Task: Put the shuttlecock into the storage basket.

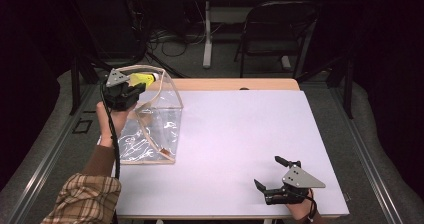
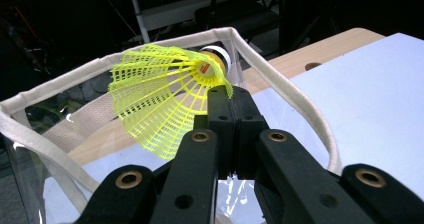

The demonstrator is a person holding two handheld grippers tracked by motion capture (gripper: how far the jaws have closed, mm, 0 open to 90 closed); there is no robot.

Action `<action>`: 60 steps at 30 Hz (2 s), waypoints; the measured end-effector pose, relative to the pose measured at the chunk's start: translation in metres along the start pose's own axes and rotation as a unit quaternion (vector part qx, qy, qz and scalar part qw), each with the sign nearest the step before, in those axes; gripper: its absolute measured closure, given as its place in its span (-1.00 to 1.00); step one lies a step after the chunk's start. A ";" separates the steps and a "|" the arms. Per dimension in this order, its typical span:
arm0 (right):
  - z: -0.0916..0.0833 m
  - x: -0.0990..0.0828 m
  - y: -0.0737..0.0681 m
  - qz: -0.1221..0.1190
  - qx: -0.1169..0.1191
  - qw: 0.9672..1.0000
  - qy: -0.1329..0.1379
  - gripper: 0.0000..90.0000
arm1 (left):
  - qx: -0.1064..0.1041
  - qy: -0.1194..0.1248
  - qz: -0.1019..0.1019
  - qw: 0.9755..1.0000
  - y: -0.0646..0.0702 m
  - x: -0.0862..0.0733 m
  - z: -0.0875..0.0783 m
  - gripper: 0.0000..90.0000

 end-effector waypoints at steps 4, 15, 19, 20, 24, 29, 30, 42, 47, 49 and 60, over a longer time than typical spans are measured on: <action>0.000 0.000 0.000 0.000 0.000 1.000 0.000 -0.99 | -0.002 -0.004 0.001 1.000 0.000 0.000 0.001 0.98; 0.000 0.000 0.000 0.000 0.000 1.000 0.000 -0.99 | -0.009 -0.015 -0.002 1.000 -0.001 -0.003 0.005 0.98; 0.000 0.000 0.000 0.000 0.000 1.000 0.000 -0.99 | -0.010 -0.021 -0.002 1.000 -0.003 -0.004 0.007 0.99; 0.000 0.000 0.000 0.000 0.000 1.000 0.000 -0.99 | -0.010 -0.024 -0.001 1.000 -0.004 -0.004 0.007 0.98; 0.000 0.000 0.000 0.000 0.000 1.000 0.000 -0.99 | -0.009 -0.034 -0.004 0.999 -0.006 -0.006 0.009 0.98; 0.000 0.000 0.000 0.000 0.000 1.000 0.000 -0.99 | -0.009 -0.043 -0.003 0.999 -0.008 -0.006 0.013 0.98; 0.000 0.000 0.000 -0.001 -0.001 1.000 0.000 -0.99 | -0.008 -0.045 -0.004 0.999 -0.008 -0.006 0.013 0.98; 0.000 0.000 0.000 -0.001 0.000 1.000 0.000 -0.99 | -0.015 -0.063 0.003 0.998 -0.009 -0.002 0.019 0.98; 0.000 0.000 0.000 -0.001 0.000 1.000 -0.001 -0.99 | -0.021 -0.076 0.007 0.997 -0.009 -0.003 0.022 0.98; 0.000 0.000 0.000 -0.001 -0.001 1.000 -0.001 -0.99 | -0.023 -0.082 0.007 0.996 -0.009 -0.003 0.024 0.98; 0.001 0.000 0.000 0.000 -0.001 1.000 -0.001 -0.99 | -0.031 -0.102 0.011 0.994 -0.010 -0.002 0.031 0.97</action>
Point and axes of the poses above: each handheld gripper's, and its own axes: z roughly forward along the jaws, x roughly out of its top, y roughly to its right, the point moved 2 cm from there along z, roughly forward along the jaws
